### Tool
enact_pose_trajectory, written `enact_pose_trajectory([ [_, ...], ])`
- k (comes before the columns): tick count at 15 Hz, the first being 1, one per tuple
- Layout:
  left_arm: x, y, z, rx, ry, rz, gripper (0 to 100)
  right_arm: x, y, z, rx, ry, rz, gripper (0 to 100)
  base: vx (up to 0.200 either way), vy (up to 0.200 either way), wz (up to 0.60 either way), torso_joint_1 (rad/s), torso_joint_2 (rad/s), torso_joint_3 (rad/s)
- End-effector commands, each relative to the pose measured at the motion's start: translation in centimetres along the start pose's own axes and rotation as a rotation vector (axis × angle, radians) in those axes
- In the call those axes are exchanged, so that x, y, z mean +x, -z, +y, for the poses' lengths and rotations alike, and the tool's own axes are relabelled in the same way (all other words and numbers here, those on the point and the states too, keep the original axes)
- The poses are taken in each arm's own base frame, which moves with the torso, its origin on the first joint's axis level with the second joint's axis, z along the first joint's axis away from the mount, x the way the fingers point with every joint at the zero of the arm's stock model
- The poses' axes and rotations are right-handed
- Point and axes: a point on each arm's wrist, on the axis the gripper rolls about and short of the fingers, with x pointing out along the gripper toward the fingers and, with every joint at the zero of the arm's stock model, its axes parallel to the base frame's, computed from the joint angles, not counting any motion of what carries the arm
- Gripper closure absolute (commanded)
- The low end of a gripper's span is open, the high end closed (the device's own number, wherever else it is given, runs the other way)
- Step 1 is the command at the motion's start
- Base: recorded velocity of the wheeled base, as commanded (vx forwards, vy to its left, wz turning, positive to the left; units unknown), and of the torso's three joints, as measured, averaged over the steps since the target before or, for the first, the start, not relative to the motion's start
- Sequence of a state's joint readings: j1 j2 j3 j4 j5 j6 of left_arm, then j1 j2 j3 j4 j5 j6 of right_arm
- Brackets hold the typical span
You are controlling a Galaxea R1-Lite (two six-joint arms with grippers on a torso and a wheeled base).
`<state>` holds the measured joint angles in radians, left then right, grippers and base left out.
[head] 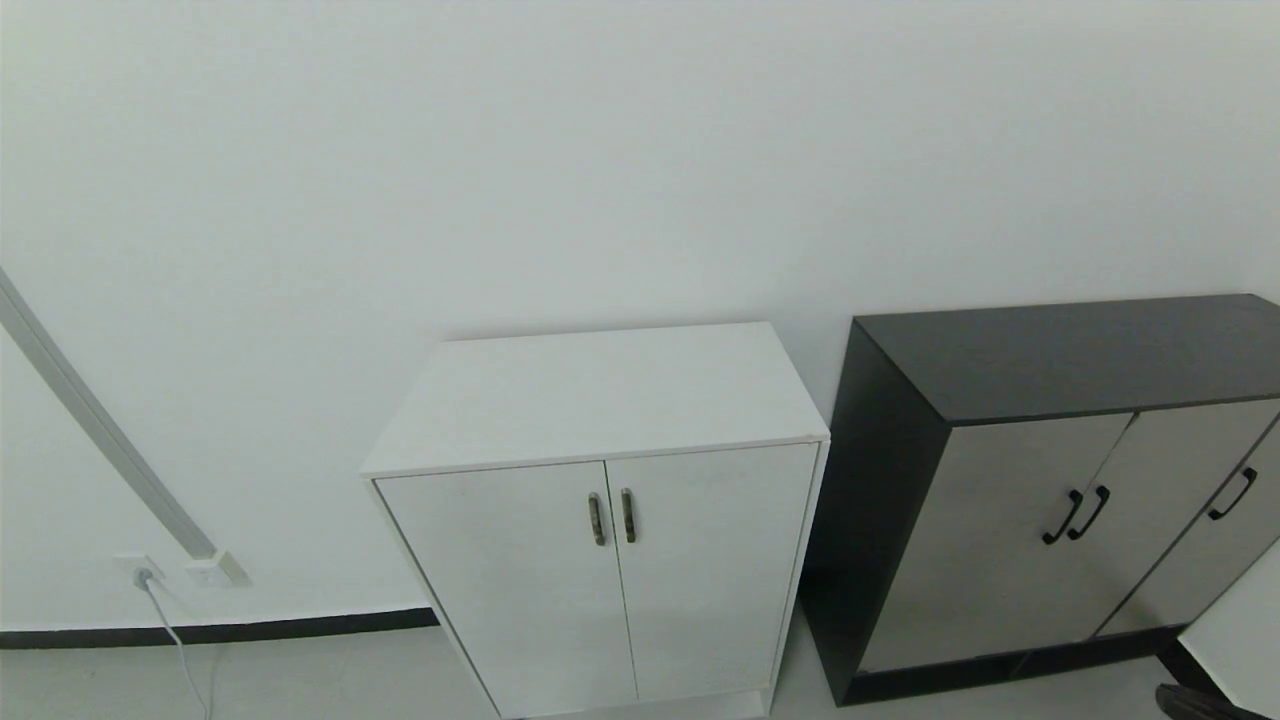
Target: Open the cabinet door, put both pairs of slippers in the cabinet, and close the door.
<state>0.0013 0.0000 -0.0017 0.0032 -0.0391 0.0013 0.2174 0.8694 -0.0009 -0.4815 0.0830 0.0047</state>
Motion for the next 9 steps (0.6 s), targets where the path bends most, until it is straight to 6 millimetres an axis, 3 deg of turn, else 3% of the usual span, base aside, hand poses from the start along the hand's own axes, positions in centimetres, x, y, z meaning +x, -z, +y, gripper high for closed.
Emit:
enact_pose_trajectory([
  [1,0.0,0.0,0.0,0.000,-0.001,0.002,100,-2.2,1.1,0.2,-0.021,-0.009,-0.058,100,0.000,0.000,0.00,0.000,0.00,0.000],
  [5,0.0,0.0,0.0,0.000,0.000,0.002,100,-4.2,3.5,0.5,-0.041,-0.058,-0.035,100,0.000,0.000,0.00,0.000,0.00,0.000],
  [9,0.0,0.0,0.0,0.000,0.000,0.002,100,-5.1,4.7,0.5,-0.045,-0.071,-0.033,100,0.000,0.000,0.00,0.000,0.00,0.000],
])
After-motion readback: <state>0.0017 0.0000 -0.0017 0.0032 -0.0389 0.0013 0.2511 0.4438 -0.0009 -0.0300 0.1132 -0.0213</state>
